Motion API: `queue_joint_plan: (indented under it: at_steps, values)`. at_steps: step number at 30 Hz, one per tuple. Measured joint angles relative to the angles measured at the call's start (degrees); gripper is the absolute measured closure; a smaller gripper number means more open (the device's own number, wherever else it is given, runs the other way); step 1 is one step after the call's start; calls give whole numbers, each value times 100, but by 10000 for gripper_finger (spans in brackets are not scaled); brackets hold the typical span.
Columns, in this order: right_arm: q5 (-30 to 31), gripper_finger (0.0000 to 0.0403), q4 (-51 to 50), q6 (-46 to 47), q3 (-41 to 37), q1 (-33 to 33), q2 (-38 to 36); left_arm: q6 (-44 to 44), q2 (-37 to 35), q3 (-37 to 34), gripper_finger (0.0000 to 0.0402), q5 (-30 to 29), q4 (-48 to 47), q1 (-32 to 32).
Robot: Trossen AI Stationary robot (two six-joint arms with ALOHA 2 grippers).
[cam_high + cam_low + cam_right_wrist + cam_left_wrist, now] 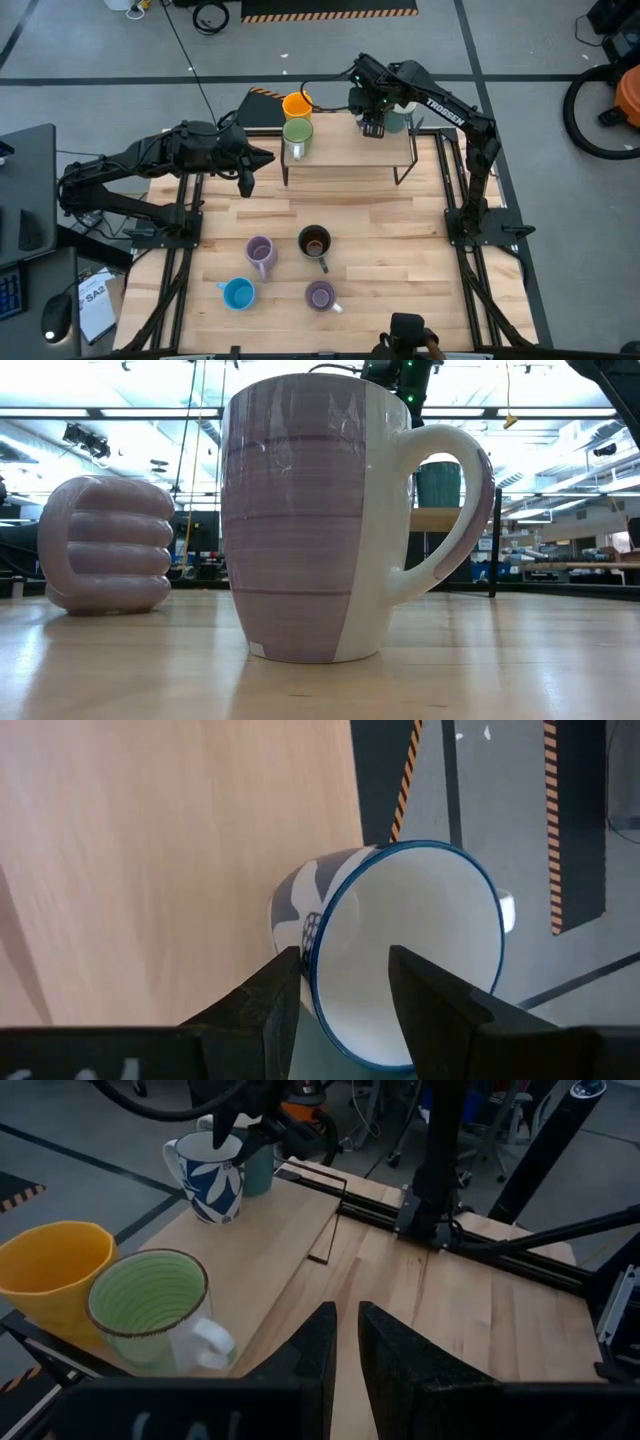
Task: Place coffee mugs
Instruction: Put the blue patterned mug on the shelf, then put the light blue mug on the shelf
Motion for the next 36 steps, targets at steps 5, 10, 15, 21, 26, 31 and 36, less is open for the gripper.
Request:
queue_joint_plan:
  at_steps: [5, 10, 15, 21, 26, 31, 36]
  values:
    - [11, 243, 8, 10, 0, -16, 2, 51, 0, 0, 351, 0, -1, 0]
    - [8, 243, 6, 268, 0, 106, 4, 60, 2, 0, 351, 0, 201, 0]
    - [228, 243, 6, 449, 0, 244, 4, 280, 2, 0, 351, 125, 653, -3]
    - [534, 243, -27, 753, 81, 404, 11, 305, 4, 0, 351, 134, 1284, -4]
    - [545, 243, 21, 1090, 314, 546, 11, -54, 83, 0, 351, 557, 1244, -104]
    - [551, 243, 4, 1379, 672, 774, 9, -351, 81, -2, 351, 1205, 314, -359]
    - [475, 243, 6, 1807, 1067, 1138, 9, -359, 90, -2, 351, 1200, -813, -540]
